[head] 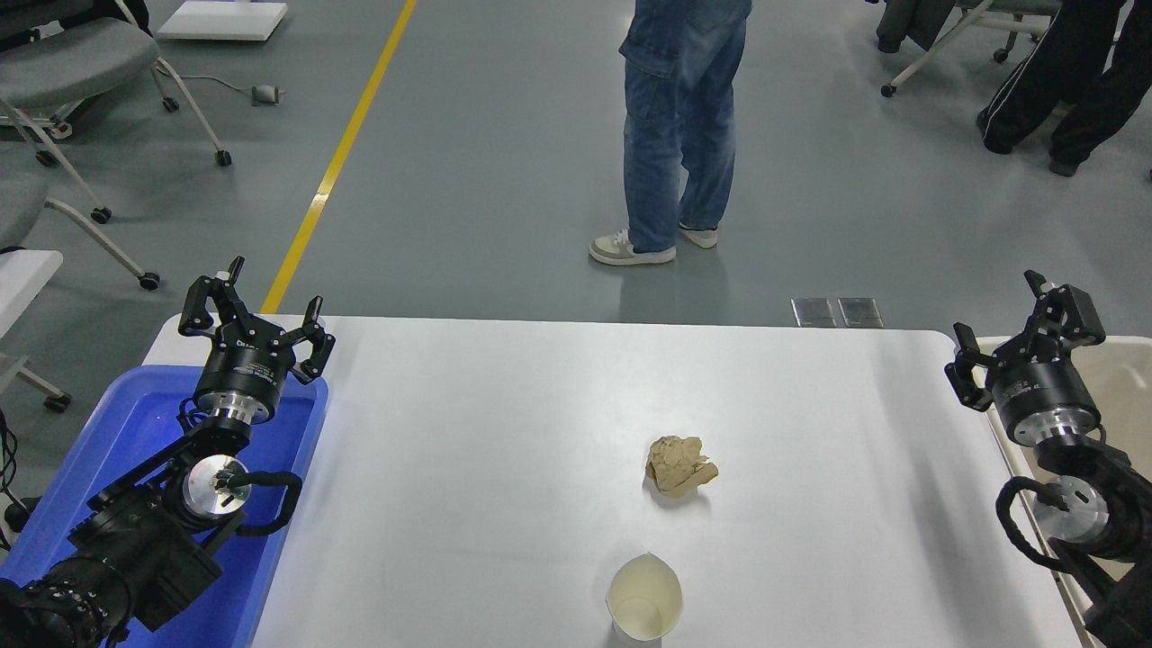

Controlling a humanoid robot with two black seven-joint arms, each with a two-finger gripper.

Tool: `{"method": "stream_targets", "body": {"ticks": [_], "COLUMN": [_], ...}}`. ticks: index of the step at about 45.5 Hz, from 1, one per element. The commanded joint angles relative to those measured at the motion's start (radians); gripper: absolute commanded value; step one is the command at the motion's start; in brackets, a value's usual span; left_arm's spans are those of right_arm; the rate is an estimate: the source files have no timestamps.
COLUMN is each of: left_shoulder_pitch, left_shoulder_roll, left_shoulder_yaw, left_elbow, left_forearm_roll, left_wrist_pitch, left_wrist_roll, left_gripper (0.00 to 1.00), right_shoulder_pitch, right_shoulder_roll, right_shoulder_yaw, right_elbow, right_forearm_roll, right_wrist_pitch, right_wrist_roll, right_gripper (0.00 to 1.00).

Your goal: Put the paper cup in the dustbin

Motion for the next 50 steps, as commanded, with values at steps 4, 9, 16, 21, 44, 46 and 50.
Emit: {"method": "stream_targets", "body": {"ticks": [4,9,16,21,44,46,50], "left_shoulder_pitch": [0.000,-0.001,0.000,0.000,0.000,0.000,0.000], "left_shoulder_roll": [0.000,0.000,0.000,0.000,0.000,0.000,0.000], "left_shoulder_yaw": [0.000,0.000,0.000,0.000,0.000,0.000,0.000], "left_elbow": [0.000,0.000,0.000,0.000,0.000,0.000,0.000], "left_forearm_roll": [0.000,0.000,0.000,0.000,0.000,0.000,0.000], "left_wrist_pitch": [0.000,0.000,0.000,0.000,0.000,0.000,0.000], "left_wrist_roll": [0.000,0.000,0.000,0.000,0.000,0.000,0.000], "left_gripper": [1.00,1.00,1.00,1.00,1.00,1.00,1.00], "right_shoulder_pitch": [0.000,0.002,0.014,0.025,0.038,0.045,0.058], "right_shoulder_roll": [-0.013,-0.015,-0.015,-0.015,-0.021,-0.019,-0.021], "right_shoulder_yaw": [-0.001,-0.001,-0.003,-0.004,-0.012,-0.014,-0.020], "right_elbow": [-0.003,-0.006,-0.029,-0.063,-0.091,-0.088,-0.080], "right_forearm_roll": [0.000,0.000,-0.001,-0.001,0.000,0.000,0.000], "right_wrist_pitch": [0.004,0.005,0.010,0.010,0.005,0.005,0.008], "right_wrist_roll": [-0.001,0.000,-0.001,-0.001,-0.001,-0.001,-0.001], "right_gripper": [0.99,0.99,0.99,0.99,0.99,0.99,0.99]}}
